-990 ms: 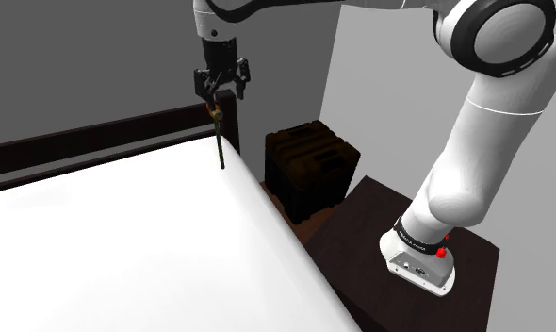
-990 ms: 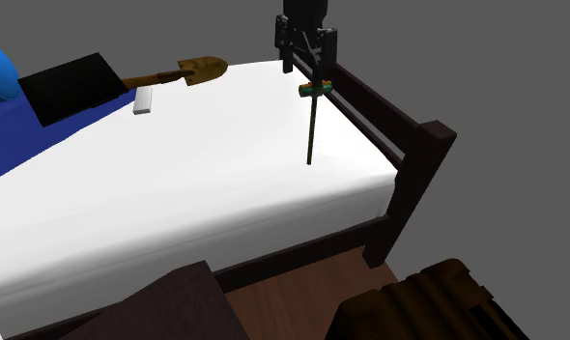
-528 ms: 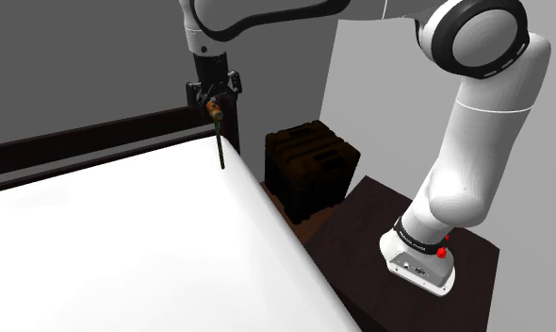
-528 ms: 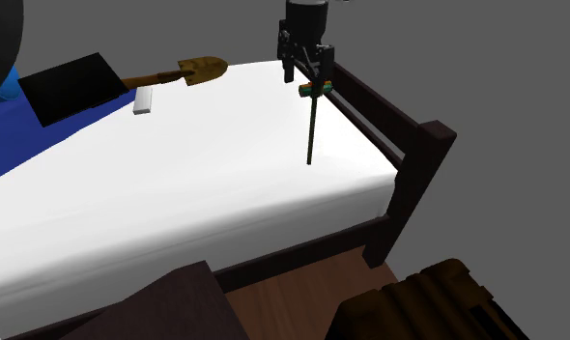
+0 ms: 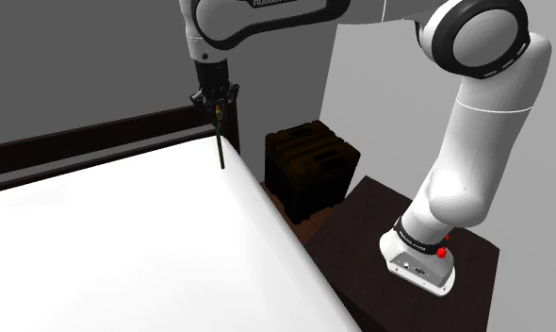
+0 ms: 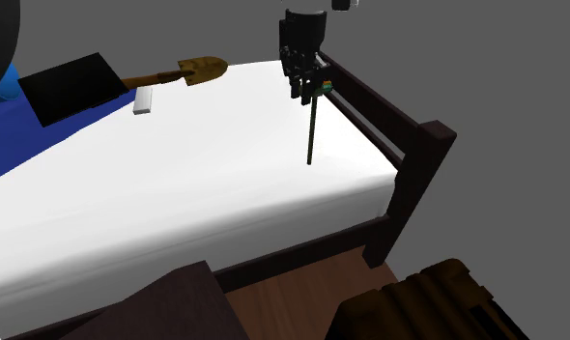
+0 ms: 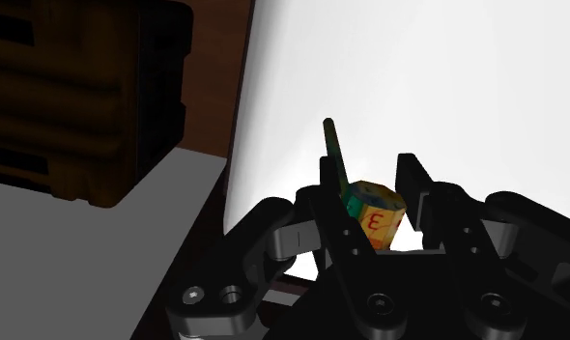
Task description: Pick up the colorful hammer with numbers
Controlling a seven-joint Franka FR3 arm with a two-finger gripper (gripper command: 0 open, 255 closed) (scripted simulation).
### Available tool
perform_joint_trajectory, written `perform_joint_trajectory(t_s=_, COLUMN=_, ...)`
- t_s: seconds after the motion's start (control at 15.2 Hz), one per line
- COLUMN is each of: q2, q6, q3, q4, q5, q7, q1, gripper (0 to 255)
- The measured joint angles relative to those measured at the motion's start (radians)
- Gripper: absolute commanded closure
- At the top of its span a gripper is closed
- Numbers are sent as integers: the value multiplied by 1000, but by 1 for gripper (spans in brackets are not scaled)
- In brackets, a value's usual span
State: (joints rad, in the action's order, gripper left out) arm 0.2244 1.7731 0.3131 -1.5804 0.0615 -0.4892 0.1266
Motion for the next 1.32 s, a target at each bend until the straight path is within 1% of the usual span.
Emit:
perform_joint_trajectory(t_s=0.33, q2=1, q6=-1, q3=0, q4=1, q5=0, q7=0, q1=0, gripper=255)
perform_joint_trajectory(t_s=0.46, q2=2, q6=-18, q3=0, q4=18, q5=0, q7=0, q1=0, gripper=255)
perform_joint_trajectory(t_s=0.99, q2=8, q6=-124, q3=2, q4=130, q5=1, q7=0, q1=6, gripper=255)
perform_joint_trajectory(t_s=1.32, q2=29, q6=-200, q3=3, q4=227, q5=8, q7=-2, q1=12, gripper=255)
